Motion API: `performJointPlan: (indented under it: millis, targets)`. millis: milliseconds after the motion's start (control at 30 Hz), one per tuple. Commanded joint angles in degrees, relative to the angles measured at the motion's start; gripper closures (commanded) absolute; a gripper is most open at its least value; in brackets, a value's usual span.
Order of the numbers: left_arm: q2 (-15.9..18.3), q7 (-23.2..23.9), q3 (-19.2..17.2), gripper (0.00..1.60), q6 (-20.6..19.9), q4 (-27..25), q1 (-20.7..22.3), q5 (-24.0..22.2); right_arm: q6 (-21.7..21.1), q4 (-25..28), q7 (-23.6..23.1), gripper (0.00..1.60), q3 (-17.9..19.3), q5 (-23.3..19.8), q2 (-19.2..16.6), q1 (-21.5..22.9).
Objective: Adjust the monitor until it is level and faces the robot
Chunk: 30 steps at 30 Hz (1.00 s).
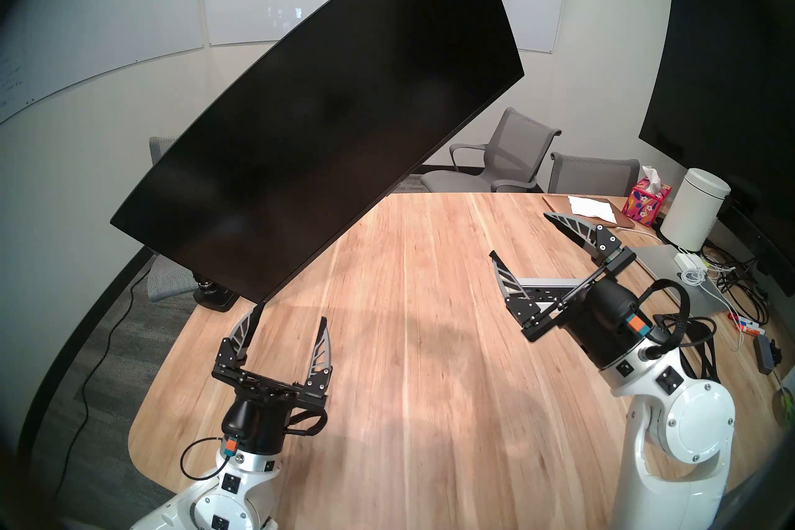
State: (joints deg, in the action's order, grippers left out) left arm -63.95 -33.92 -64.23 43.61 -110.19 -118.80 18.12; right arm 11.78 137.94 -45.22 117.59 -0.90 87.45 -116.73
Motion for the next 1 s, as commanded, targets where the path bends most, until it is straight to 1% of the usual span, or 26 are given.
performJointPlan:
  millis: [0, 67, 100, 133, 167, 267, 467, 567, 633, 700, 800, 900, 967]
  targets:
    - [1.84, 0.79, -0.51, 0.0, -1.2, -1.11, -0.4, -5.35, 0.04, 0.82, -0.13, 0.0, 0.04, -0.2, -0.14, 0.11]
    - [1.95, 0.97, -0.55, 0.0, -1.21, -1.05, -0.27, -5.74, 0.04, 0.82, -0.13, 0.0, 0.04, -0.2, -0.14, 0.11]
    - [2.07, 1.23, -0.34, 0.0, -1.38, -1.23, -0.12, -7.49, 0.04, 0.82, -0.13, 0.0, 0.04, -0.2, -0.14, 0.11]
    - [2.23, 1.53, -0.38, 0.0, -1.61, -1.27, 0.04, -7.81, 0.04, 0.82, -0.13, 0.0, 0.04, -0.2, -0.14, 0.11]
    - [2.42, 1.93, -0.13, 0.0, -2.22, -1.62, 0.15, -9.52, 0.04, 0.82, -0.13, 0.0, 0.04, -0.2, -0.14, 0.11]
    - [2.49, 2.99, 0.09, 0.0, -3.18, -1.75, 1.13, -11.47, 0.04, 0.82, -0.13, 0.0, 0.04, -0.2, -0.14, 0.11]
    - [2.24, 3.86, 0.3, 0.0, -4.84, -2.55, 2.6, -12.9, 0.05, 0.81, -0.13, 0.0, 0.03, -0.19, -0.13, 0.11]
    - [2.08, 3.9, 0.43, 0.0, -5.42, -3.0, 2.72, -13.53, 0.05, 0.81, -0.13, 0.0, 0.04, -0.19, -0.13, 0.11]
    - [1.84, 3.76, 0.64, 0.0, -6.5, -3.11, 2.44, -14.06, 0.04, 0.82, -0.13, 0.0, 0.04, -0.19, -0.13, 0.11]
    - [1.81, 3.7, 0.65, 0.0, -6.54, -3.02, 2.39, -13.95, 0.04, 0.82, -0.13, 0.0, 0.04, -0.2, -0.13, 0.11]
    - [2.23, 3.1, 0.02, 0.0, -6.26, -3.68, 1.52, -10.33, 0.04, 0.82, -0.13, 0.0, 0.04, -0.19, -0.13, 0.11]
    - [2.99, 2.2, -1.29, 0.0, -7.03, -6.82, 0.21, -7.54, 0.07, 0.79, -0.11, 0.0, 0.02, -0.17, -0.12, 0.13]
    - [3.47, 1.75, -2.09, 0.0, -7.11, -8.81, -0.47, -6.86, 0.08, 0.78, -0.11, 0.0, 0.02, -0.16, -0.12, 0.13]
